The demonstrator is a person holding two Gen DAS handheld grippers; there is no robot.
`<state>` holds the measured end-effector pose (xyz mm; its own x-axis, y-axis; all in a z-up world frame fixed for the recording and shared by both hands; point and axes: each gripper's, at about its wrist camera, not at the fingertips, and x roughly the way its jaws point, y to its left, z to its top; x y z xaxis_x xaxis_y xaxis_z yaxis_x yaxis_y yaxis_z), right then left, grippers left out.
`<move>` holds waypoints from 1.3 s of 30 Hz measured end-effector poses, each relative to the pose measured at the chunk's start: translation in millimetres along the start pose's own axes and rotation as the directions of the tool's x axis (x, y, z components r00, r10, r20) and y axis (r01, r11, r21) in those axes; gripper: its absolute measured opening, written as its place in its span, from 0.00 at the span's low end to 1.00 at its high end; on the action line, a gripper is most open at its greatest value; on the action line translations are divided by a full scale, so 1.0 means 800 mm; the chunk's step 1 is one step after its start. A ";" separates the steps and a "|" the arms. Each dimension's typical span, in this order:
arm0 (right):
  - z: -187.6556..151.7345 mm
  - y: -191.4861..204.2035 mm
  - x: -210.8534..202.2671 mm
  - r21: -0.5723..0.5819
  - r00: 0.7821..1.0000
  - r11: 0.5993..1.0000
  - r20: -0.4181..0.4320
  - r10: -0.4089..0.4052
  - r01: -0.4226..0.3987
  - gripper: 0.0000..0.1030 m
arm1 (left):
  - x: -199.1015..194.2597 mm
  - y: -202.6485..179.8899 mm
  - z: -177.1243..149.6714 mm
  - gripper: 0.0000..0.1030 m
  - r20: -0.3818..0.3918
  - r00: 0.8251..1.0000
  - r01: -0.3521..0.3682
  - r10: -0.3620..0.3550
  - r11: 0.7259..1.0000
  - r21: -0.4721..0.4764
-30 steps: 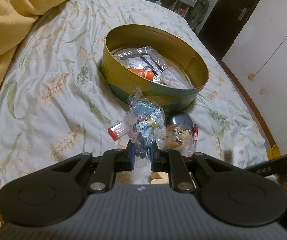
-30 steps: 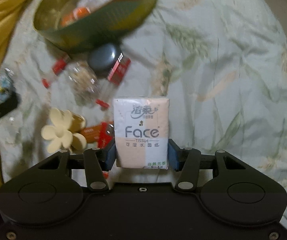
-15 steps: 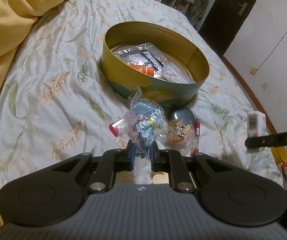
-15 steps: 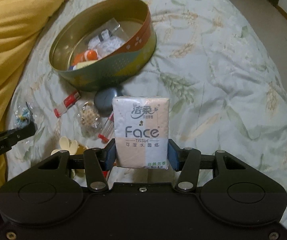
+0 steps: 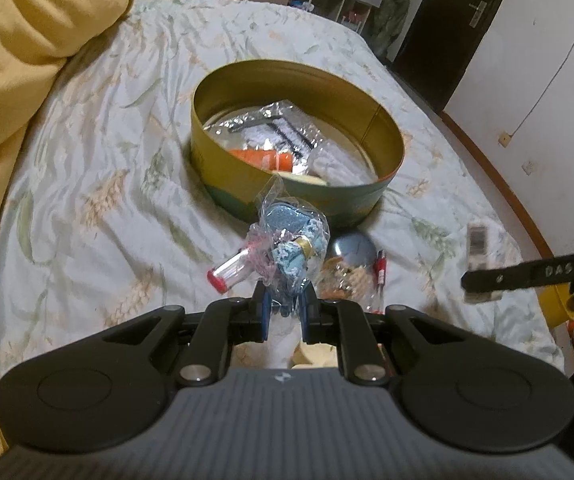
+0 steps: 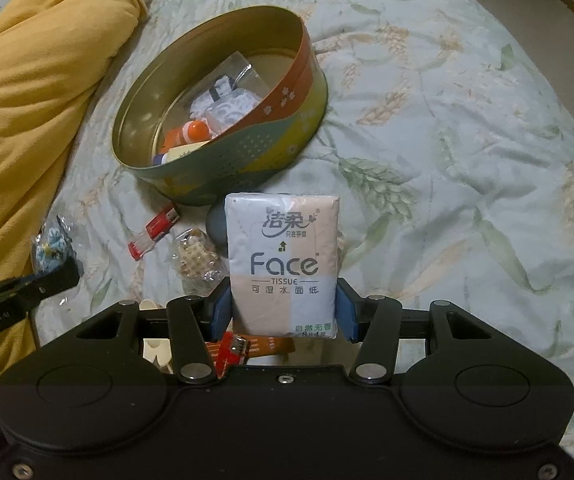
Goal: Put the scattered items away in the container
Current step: 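Carry the candy bag over the tin and open the left gripper while the right gripper holds the tissue pack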
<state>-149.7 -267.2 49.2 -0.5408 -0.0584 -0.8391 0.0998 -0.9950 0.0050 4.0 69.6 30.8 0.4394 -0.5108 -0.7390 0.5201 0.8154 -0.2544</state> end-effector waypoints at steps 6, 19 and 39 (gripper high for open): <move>0.000 0.000 0.001 -0.003 1.000 1.000 -0.003 0.021 -0.021 0.48 | -0.008 -0.024 0.029 0.16 0.040 0.999 0.014 -0.016 0.999 0.044; 0.000 -0.001 0.002 0.005 0.999 0.999 -0.003 0.047 -0.047 0.48 | 0.004 -0.059 0.109 0.16 0.102 0.995 0.002 -0.014 0.993 0.116; 0.006 -0.005 0.008 0.017 0.997 0.997 -0.009 0.078 -0.077 0.48 | 0.074 -0.085 0.183 0.16 0.094 0.994 -0.074 0.060 0.985 0.153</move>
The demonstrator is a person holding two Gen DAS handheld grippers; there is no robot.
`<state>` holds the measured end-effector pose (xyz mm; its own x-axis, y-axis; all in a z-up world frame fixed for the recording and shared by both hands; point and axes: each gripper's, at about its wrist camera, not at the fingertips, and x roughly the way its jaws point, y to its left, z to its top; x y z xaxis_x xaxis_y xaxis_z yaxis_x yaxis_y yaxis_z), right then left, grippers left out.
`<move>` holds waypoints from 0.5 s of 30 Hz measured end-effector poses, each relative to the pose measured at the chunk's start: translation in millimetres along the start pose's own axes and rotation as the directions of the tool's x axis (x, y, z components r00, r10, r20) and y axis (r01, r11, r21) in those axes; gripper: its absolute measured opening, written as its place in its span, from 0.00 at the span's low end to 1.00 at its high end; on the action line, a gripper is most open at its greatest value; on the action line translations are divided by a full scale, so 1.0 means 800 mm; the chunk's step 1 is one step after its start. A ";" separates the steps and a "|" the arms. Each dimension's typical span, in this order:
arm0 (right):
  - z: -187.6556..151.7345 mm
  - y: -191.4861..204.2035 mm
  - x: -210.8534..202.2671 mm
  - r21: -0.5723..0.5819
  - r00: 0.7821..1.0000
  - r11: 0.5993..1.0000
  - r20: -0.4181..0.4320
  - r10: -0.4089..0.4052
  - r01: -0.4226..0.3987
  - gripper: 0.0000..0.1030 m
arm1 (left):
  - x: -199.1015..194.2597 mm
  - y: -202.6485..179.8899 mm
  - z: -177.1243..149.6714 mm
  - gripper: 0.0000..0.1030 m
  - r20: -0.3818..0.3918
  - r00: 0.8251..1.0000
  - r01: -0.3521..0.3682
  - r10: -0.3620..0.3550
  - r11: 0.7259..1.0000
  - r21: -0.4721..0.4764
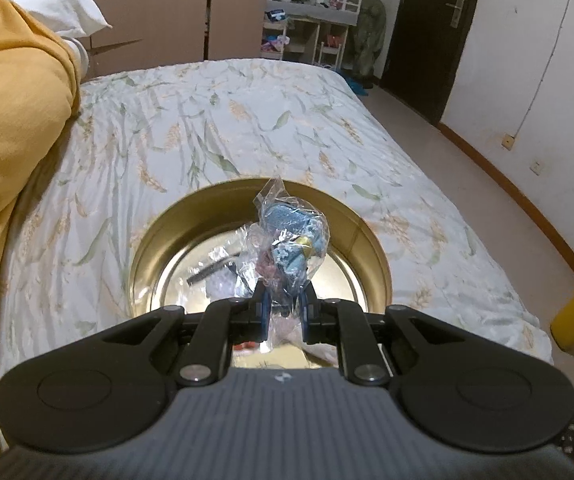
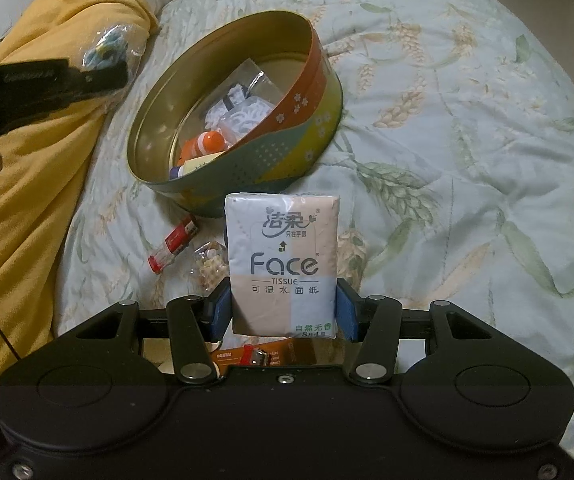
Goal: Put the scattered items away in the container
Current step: 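Carry the candy bag over the tin and open the left gripper while the right gripper holds the tissue pack, then reach the left gripper to the cream flower hair clip and grasp it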
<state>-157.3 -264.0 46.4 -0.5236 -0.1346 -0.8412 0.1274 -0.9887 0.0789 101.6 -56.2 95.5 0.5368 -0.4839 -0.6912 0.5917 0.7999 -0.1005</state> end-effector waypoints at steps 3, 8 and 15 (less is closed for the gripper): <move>0.001 -0.001 0.001 -0.002 1.000 1.000 -0.004 0.000 0.000 0.48 | 0.009 -0.001 0.010 0.17 -0.004 1.000 -0.010 0.010 1.000 0.001; 0.001 -0.002 0.003 0.000 1.000 1.000 -0.003 -0.003 0.003 0.48 | 0.011 0.005 0.020 0.57 0.029 0.998 -0.059 0.061 0.997 -0.057; 0.001 -0.004 0.004 0.007 1.000 1.000 -0.002 -0.001 0.001 0.48 | -0.010 0.021 0.000 0.91 0.057 0.996 -0.061 0.065 0.996 -0.068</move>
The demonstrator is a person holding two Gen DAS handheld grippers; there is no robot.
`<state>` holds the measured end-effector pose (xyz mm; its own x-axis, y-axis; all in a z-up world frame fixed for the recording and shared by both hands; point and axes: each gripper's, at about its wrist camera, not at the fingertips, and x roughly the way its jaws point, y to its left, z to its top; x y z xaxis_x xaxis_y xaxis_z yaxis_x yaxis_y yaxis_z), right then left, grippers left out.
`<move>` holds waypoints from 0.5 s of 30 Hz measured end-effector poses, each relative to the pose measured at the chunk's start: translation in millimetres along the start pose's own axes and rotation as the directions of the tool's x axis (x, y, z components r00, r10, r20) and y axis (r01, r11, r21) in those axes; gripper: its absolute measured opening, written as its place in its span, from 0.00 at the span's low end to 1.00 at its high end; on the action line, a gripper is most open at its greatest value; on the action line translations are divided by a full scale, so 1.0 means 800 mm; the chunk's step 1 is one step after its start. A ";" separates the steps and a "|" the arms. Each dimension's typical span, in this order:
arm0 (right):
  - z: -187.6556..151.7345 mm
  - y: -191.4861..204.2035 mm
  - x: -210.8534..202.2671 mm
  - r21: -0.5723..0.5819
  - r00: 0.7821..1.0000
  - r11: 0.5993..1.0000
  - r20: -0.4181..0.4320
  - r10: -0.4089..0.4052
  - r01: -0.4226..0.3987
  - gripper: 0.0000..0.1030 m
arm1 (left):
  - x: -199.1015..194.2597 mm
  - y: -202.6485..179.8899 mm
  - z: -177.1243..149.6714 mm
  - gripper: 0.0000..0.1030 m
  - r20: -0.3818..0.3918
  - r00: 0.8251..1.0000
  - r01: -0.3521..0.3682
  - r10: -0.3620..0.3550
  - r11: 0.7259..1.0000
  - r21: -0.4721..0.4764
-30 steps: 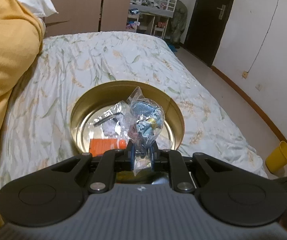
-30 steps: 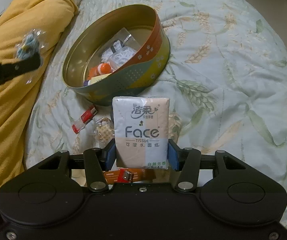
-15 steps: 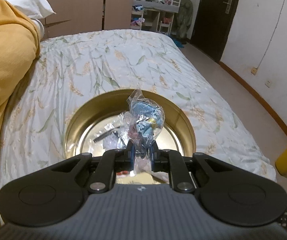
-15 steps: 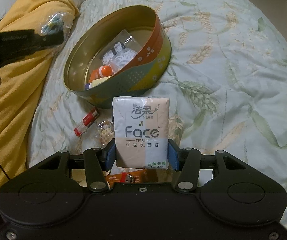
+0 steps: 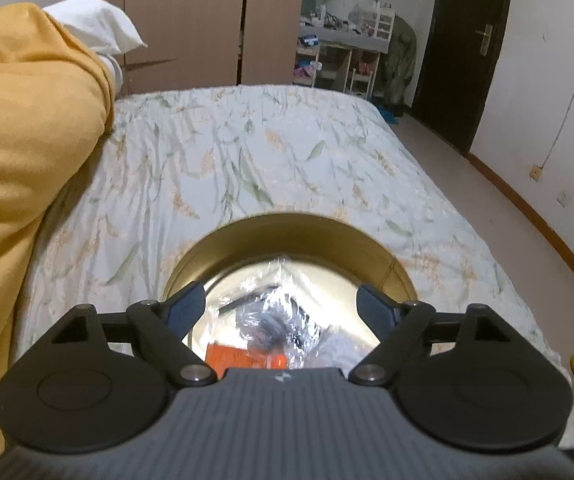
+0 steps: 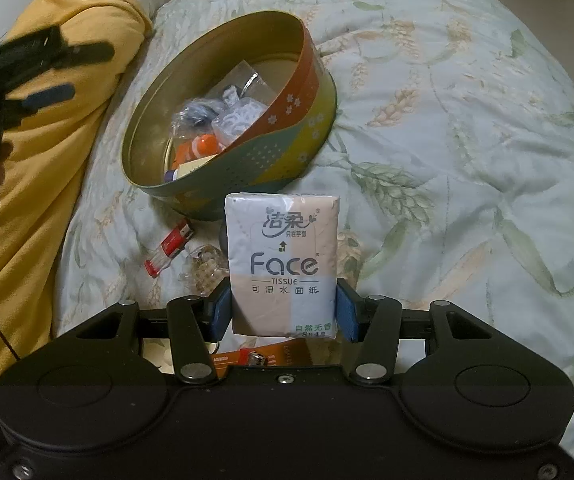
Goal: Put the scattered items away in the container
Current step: 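Reach the left gripper to the cream flower hair clip and grasp it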
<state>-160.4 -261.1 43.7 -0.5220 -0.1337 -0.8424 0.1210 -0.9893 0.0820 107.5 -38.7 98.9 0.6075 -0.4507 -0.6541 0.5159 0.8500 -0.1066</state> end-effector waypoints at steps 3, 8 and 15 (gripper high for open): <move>0.000 0.001 0.000 -0.004 1.000 1.000 0.000 0.002 -0.002 0.48 | -0.005 0.014 -0.019 0.94 -0.032 0.999 0.015 -0.016 1.000 -0.024; 0.000 0.001 -0.003 0.001 1.000 1.000 0.004 0.001 -0.001 0.48 | -0.012 0.030 -0.058 0.95 -0.086 0.996 0.019 -0.023 0.999 -0.048; -0.001 0.000 -0.004 0.001 1.000 1.000 0.008 -0.004 0.004 0.48 | -0.035 0.039 -0.105 0.96 -0.121 0.991 0.046 -0.053 0.997 -0.059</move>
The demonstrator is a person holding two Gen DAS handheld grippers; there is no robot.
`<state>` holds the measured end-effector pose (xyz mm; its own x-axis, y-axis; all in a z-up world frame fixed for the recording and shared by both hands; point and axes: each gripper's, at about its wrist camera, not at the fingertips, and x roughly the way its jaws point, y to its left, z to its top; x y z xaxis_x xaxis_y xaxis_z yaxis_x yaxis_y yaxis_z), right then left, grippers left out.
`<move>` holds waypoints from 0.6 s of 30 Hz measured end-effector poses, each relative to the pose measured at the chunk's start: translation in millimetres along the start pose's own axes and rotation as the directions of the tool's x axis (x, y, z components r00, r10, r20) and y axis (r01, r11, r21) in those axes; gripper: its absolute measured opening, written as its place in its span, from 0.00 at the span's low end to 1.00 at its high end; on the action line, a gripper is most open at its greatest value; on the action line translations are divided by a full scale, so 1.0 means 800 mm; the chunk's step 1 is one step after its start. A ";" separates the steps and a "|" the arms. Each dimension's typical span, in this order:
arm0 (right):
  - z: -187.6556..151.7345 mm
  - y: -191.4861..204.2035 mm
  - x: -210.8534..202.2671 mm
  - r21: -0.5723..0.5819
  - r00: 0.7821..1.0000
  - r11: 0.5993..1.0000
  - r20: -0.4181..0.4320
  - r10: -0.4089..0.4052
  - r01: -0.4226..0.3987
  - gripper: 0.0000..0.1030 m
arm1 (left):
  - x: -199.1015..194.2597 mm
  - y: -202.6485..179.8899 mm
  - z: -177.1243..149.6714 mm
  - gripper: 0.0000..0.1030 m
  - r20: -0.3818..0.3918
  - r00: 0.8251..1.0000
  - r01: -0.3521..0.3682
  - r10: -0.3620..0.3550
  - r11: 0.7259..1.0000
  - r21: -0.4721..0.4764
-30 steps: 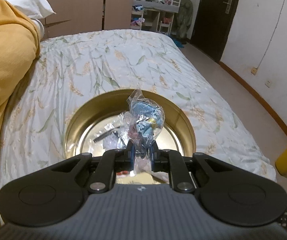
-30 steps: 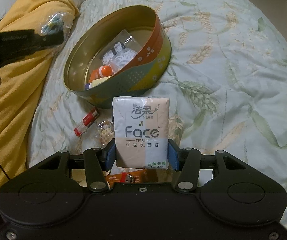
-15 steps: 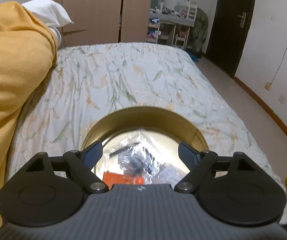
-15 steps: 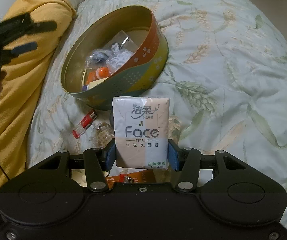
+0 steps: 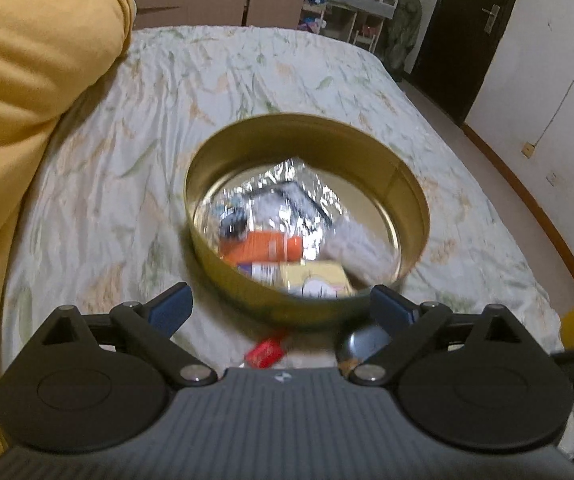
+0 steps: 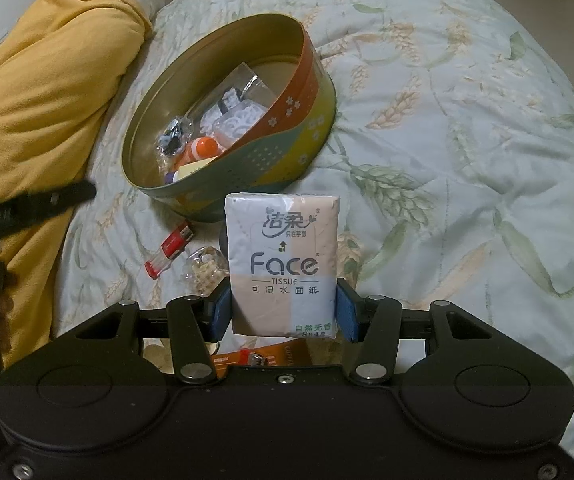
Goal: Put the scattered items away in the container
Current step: 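Reach the left gripper to the cream flower hair clip and grasp it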
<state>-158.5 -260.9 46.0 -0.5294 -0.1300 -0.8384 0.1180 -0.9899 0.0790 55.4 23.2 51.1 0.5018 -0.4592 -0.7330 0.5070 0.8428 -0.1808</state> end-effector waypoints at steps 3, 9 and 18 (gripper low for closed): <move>0.000 -0.001 -0.002 0.003 1.000 1.000 0.003 -0.003 0.002 0.48 | -0.008 0.002 -0.019 0.96 -0.012 1.000 0.007 -0.007 1.000 0.010; -0.001 0.000 -0.004 -0.001 1.000 1.000 0.012 -0.005 0.005 0.48 | -0.013 -0.002 -0.054 0.96 -0.064 0.998 0.019 -0.015 0.998 0.065; -0.002 0.000 -0.009 -0.002 1.000 1.000 0.024 0.003 -0.003 0.48 | -0.006 -0.023 -0.093 0.96 -0.156 0.985 0.095 -0.075 0.988 0.121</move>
<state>-153.7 -259.9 51.1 -0.5495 -0.1340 -0.8247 0.1211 -0.9894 0.0800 -8.6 30.6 9.1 0.3466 -0.4715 -0.8109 0.6335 0.7552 -0.1683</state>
